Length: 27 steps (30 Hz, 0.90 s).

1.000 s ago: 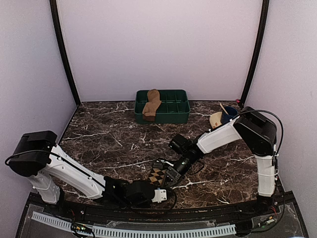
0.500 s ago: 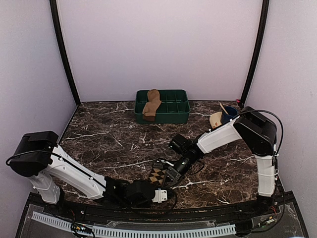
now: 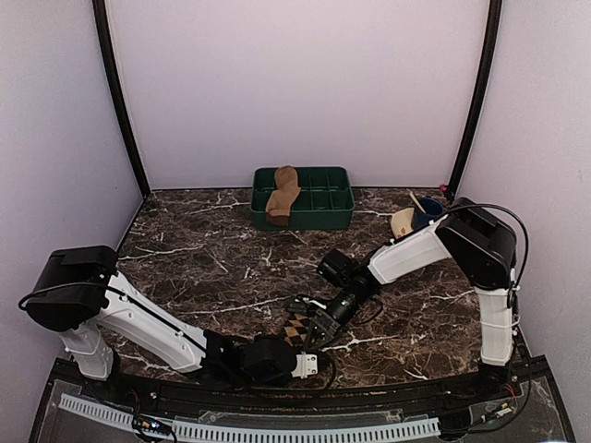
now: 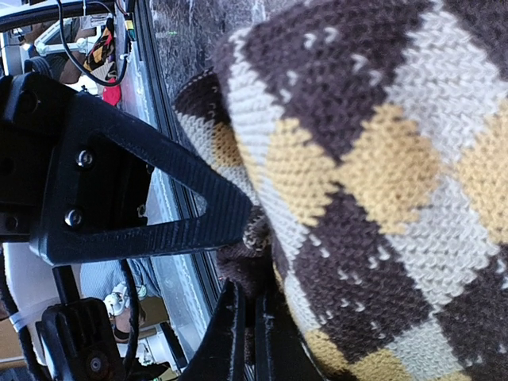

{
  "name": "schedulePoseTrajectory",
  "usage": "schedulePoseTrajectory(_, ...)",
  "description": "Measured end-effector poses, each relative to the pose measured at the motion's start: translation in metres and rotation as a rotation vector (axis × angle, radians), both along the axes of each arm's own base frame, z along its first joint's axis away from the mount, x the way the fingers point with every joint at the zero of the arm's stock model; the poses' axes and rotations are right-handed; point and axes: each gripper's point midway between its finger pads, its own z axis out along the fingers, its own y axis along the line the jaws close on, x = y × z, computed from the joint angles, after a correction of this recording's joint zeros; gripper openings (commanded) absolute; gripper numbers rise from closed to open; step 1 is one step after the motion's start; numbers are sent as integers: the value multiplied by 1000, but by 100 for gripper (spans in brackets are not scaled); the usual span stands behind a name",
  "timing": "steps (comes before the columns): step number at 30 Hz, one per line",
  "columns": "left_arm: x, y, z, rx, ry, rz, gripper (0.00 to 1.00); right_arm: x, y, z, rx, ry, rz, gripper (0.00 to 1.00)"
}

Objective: Roll the socks
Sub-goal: Place the sock at the center of the board.

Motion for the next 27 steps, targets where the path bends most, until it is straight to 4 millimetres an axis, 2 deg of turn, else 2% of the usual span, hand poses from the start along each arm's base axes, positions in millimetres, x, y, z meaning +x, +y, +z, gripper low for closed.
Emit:
schedulePoseTrajectory(3, 0, 0, 0, 10, 13, 1, 0, 0, -1, 0, -4, 3, -1, 1)
schedulePoseTrajectory(15, 0, -1, 0, 19, 109, 20, 0, 1, -1, -1, -15, 5, -9, 15)
schedulePoseTrajectory(27, -2, -7, 3, 40, 337, 16, 0, 11, -9, 2, -11, -13, -72, 21)
